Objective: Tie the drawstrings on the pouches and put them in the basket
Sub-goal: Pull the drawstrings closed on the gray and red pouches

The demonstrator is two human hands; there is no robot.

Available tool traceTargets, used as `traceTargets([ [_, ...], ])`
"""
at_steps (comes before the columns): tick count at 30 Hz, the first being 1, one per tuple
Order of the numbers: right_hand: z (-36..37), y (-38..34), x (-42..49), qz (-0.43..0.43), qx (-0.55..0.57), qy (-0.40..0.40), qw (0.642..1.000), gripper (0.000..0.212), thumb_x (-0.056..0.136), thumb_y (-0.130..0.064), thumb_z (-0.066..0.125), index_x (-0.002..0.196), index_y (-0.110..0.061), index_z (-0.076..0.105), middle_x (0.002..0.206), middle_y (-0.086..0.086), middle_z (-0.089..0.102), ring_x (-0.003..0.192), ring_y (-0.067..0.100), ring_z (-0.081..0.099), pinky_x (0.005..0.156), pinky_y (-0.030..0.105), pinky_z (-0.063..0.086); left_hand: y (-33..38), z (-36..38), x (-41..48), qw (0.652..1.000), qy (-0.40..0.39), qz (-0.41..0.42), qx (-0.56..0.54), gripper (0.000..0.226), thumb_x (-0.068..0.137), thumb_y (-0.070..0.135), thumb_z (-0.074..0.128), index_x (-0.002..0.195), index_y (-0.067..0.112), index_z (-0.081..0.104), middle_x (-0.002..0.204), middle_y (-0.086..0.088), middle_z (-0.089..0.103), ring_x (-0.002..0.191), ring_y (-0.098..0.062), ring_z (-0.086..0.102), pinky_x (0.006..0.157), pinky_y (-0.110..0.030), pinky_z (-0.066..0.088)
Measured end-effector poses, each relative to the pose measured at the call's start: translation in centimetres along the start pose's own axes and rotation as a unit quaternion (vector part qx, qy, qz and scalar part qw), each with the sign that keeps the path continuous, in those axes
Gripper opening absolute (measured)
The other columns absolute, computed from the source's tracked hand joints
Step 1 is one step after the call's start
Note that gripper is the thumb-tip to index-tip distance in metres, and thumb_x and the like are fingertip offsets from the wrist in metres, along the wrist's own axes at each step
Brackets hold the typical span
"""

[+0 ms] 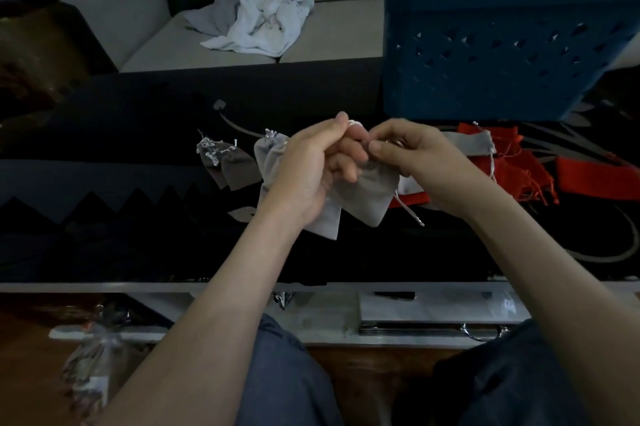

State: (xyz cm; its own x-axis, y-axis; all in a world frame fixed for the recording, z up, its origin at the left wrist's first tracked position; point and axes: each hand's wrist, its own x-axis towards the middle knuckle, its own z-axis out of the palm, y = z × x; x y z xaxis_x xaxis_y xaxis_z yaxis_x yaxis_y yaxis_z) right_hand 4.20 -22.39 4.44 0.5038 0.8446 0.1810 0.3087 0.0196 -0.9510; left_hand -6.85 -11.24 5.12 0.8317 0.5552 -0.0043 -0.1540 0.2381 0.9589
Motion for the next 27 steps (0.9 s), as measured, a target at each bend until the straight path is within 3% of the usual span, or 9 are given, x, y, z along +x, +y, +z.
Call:
traceTargets([
  [4,0.5,-0.1,0.0,0.016,0.036,-0.013,0.999,0.008,0.093,-0.003,0.053,0.093,-0.004,0.06,0.063,-0.01,0.055,0.052,-0.006,0.048,0.052,0.008,0.036,-0.4,0.2,0.0,0.995,0.001,0.064,0.075,0.023,0.099,0.017,0.046,0.094,0.013,0.068,0.085,-0.001,0.073,0.057,-0.007,0.061,0.058,-0.016,0.048],
  [8,0.4,-0.1,0.2,0.041,0.039,-0.007,0.998,0.01,0.093,-0.01,0.055,0.084,-0.011,0.061,0.067,-0.001,0.051,0.052,0.001,0.041,0.05,0.014,0.031,-1.1,-0.9,0.6,0.95,-0.014,0.163,0.266,0.028,0.095,0.001,0.048,0.112,0.018,0.064,0.11,0.004,0.068,0.108,-0.002,0.061,0.093,-0.02,0.048],
  [11,0.4,-0.1,0.4,0.039,0.044,0.018,0.998,0.012,0.092,-0.011,0.056,0.081,-0.013,0.061,0.063,-0.004,0.051,0.05,0.001,0.041,0.049,0.014,0.032,-1.5,-1.6,0.9,0.904,0.017,0.169,0.392,0.018,0.093,0.013,0.058,0.101,0.026,0.067,0.098,0.008,0.066,0.099,0.002,0.06,0.093,-0.025,0.049],
  [15,0.8,-0.4,0.1,0.022,0.049,0.029,0.998,0.011,0.09,-0.01,0.059,0.081,-0.012,0.063,0.062,-0.004,0.055,0.05,0.001,0.043,0.05,0.015,0.035,-1.5,-1.2,0.4,0.888,0.083,0.166,0.42,0.01,0.092,0.026,0.06,0.093,0.027,0.07,0.082,0.011,0.059,0.095,-0.009,0.055,0.093,-0.041,0.045],
  [19,1.4,-0.7,-0.1,-0.01,0.041,0.042,0.998,0.007,0.088,-0.005,0.062,0.082,-0.008,0.064,0.067,-0.002,0.06,0.052,-0.004,0.051,0.053,0.009,0.039,-1.3,-0.3,-0.2,0.859,0.131,0.218,0.443,0.011,0.091,0.023,0.062,0.092,0.023,0.073,0.068,0.023,0.046,0.091,-0.019,0.055,0.09,-0.053,0.042],
  [21,1.5,-0.5,-0.1,-0.015,0.042,0.059,0.997,0.005,0.087,-0.005,0.063,0.084,-0.009,0.062,0.069,0.0,0.062,0.056,-0.004,0.054,0.055,0.009,0.04,-1.4,0.0,-0.2,0.848,0.125,0.233,0.459,0.014,0.092,0.019,0.059,0.095,0.019,0.073,0.072,0.022,0.053,0.094,-0.022,0.055,0.089,-0.052,0.042],
  [23,1.5,0.2,-0.1,-0.013,0.031,0.089,0.995,0.013,0.085,-0.007,0.067,0.09,-0.015,0.058,0.073,0.002,0.064,0.064,0.002,0.06,0.06,0.014,0.046,-2.1,0.3,0.1,0.847,0.101,0.224,0.471,0.02,0.095,0.015,0.053,0.102,0.013,0.071,0.087,0.007,0.065,0.096,-0.024,0.056,0.09,-0.051,0.042],
  [25,1.5,0.6,-0.1,-0.019,-0.002,0.095,0.995,0.021,0.085,-0.007,0.067,0.099,-0.02,0.057,0.073,0.002,0.064,0.069,0.006,0.061,0.066,0.017,0.048,-3.0,0.3,0.5,0.854,0.088,0.21,0.468,0.025,0.095,0.016,0.047,0.104,0.01,0.07,0.096,-0.005,0.068,0.098,-0.025,0.057,0.09,-0.051,0.042],
  [27,1.5,0.6,-0.3,-0.039,-0.04,0.078,0.995,0.022,0.087,-0.004,0.063,0.101,-0.02,0.06,0.075,-0.002,0.063,0.073,0.002,0.06,0.07,0.015,0.047,-3.5,0.3,0.6,0.868,0.077,0.19,0.452,0.025,0.096,0.019,0.045,0.099,0.014,0.069,0.095,-0.004,0.068,0.098,-0.025,0.058,0.09,-0.051,0.043],
])
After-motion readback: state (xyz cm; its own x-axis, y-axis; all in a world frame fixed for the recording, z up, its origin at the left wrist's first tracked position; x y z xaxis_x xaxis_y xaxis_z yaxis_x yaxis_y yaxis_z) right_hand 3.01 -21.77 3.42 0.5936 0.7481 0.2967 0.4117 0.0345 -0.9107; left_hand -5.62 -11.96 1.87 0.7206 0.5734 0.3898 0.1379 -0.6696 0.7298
